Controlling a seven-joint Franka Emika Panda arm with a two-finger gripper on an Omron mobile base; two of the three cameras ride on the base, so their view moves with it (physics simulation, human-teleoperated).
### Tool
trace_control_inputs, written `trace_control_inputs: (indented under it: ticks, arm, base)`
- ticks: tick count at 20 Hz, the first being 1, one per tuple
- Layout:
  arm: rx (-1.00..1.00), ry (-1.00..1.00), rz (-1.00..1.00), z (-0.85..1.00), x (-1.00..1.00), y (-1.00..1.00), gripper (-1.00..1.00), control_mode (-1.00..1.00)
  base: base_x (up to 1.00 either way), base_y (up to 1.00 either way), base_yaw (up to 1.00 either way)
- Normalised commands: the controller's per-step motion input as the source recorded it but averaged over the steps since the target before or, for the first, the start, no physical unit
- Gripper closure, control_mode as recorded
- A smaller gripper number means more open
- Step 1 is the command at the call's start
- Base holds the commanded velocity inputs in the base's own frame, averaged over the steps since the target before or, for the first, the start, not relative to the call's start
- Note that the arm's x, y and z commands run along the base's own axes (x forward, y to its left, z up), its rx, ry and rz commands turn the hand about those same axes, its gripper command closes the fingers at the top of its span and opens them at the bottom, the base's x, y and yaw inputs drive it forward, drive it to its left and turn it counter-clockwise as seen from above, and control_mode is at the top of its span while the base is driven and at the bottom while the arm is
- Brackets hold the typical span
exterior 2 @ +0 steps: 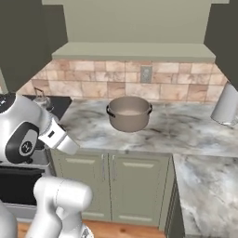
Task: Pick the kettle from the cabinet and place it on a stove burner. Then pick the pot from the counter and place it on another stove burner. Finally, turn both burners on.
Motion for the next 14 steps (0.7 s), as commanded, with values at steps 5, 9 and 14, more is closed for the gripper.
trace_control_inputs:
  ticks: [5, 9, 14]
  arm:
    - [0.00, 0.00, 0.00, 0.00, 0.00, 0.00, -1.00, 1.00]
    - [0.00, 0.00, 0.00, 0.00, 0.00, 0.00, -1.00, 1.00]
    - [0.00, 0.00, 0.00, 0.00, 0.00, 0.00, -1.00, 1.00]
  base:
    - [0.53, -0.26, 0.07]
    - [0.59, -0.18, 0.05]
    - [0.60, -0.13, 0.03]
